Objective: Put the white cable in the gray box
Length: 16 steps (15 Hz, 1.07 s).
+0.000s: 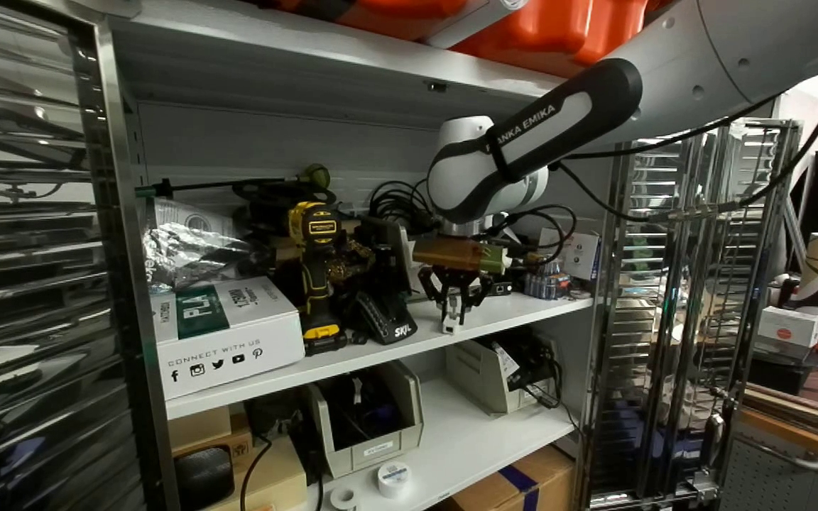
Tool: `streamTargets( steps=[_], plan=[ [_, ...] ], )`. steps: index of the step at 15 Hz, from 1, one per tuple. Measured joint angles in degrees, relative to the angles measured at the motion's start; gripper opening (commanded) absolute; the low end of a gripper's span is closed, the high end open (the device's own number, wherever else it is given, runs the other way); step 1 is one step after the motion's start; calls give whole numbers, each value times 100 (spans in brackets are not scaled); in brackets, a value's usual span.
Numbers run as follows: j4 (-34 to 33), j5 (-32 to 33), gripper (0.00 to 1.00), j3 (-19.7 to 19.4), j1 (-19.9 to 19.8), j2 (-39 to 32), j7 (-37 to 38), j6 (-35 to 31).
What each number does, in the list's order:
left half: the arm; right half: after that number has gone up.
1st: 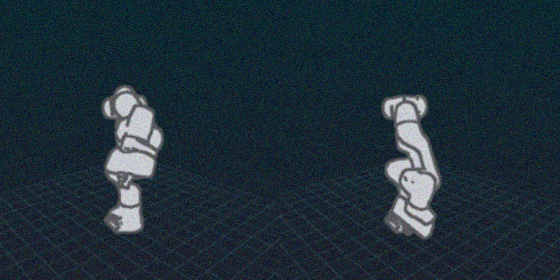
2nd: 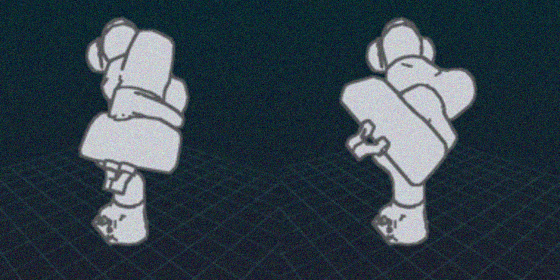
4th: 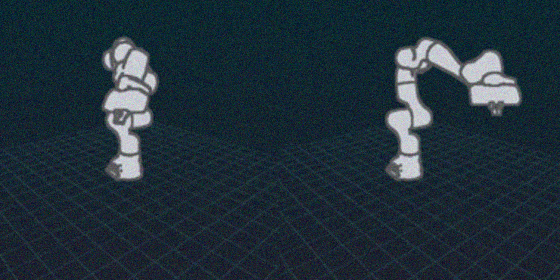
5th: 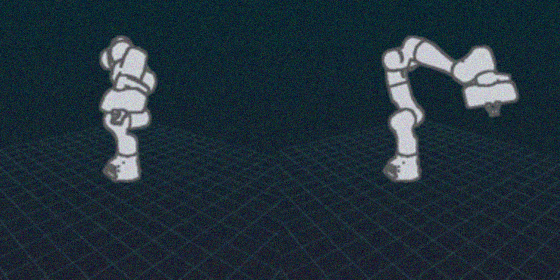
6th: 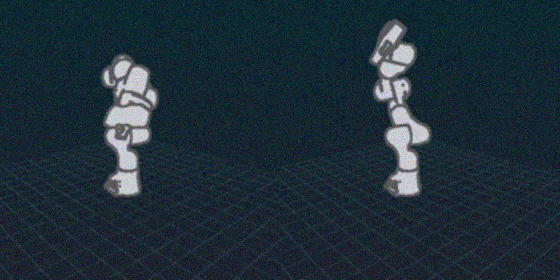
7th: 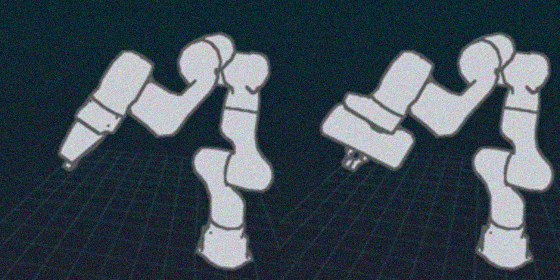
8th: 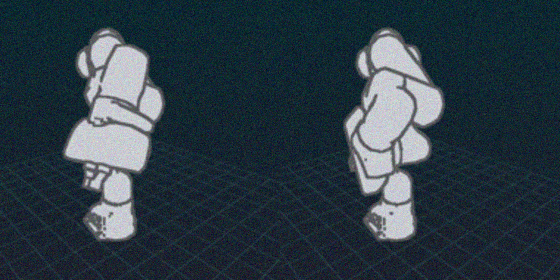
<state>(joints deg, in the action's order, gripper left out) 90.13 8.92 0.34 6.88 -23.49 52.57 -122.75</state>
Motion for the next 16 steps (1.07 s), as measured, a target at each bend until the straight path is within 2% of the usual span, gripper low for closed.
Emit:
streamTargets(
  steps=[4, 7, 11, 16],
  plan=[
    [540, 47, 14, -115, -4, 372, -25, -79],
    [1370, 264, 14, -278, -13, 935, 142, -709],
    [2349, 770, 13, -493, -69, 1703, 1040, -1764],
    [2536, 1576, 13, -512, -217, 1887, 2629, -2655]
  ],
)
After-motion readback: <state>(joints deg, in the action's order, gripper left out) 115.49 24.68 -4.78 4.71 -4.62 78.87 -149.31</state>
